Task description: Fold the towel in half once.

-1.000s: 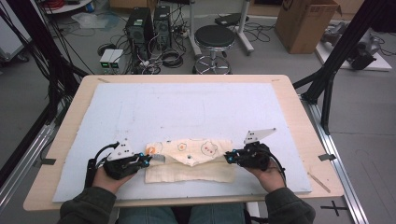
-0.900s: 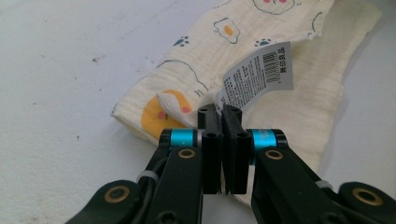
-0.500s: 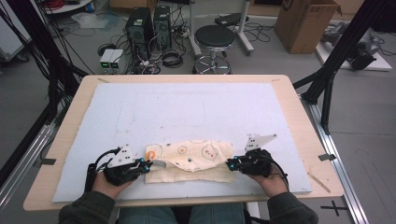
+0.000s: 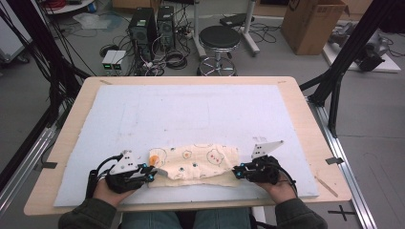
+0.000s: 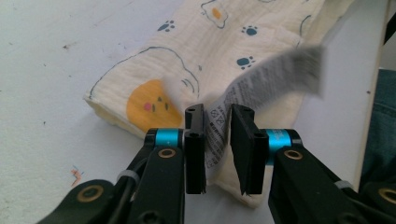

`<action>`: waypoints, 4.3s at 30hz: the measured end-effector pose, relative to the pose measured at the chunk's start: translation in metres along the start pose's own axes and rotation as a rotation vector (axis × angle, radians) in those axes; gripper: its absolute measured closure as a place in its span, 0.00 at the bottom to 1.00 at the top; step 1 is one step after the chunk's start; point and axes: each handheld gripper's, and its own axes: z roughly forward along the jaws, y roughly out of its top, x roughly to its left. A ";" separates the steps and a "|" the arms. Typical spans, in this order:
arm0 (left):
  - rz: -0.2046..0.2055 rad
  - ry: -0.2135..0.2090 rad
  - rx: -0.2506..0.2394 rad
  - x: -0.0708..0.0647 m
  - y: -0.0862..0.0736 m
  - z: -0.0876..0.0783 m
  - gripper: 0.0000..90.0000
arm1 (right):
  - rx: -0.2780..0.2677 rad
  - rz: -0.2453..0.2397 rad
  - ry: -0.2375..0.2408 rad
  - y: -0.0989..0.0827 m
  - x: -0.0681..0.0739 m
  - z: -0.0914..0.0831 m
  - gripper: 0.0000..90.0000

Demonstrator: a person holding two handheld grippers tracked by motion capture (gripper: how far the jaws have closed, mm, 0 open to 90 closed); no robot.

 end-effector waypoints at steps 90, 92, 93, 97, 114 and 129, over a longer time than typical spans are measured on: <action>-0.039 -0.168 0.022 0.010 0.013 -0.002 0.76 | 0.001 -0.089 0.067 0.025 0.006 0.003 0.80; -0.038 -0.159 0.013 0.013 0.019 -0.001 0.71 | -0.025 -0.087 0.053 0.034 0.005 0.003 0.78; -0.045 -0.150 0.005 0.014 0.021 0.001 0.70 | -0.033 -0.083 0.053 0.039 0.004 0.004 0.78; -0.056 -0.134 -0.006 0.017 0.030 0.010 0.70 | -0.049 -0.081 0.042 0.056 0.001 0.013 0.78; -0.049 -0.099 0.066 0.032 0.057 0.074 1.00 | 0.032 -0.029 0.041 0.105 -0.019 0.085 0.99; -0.103 -0.039 0.140 0.048 0.043 0.087 1.00 | 0.090 0.041 0.018 0.089 -0.037 0.106 0.99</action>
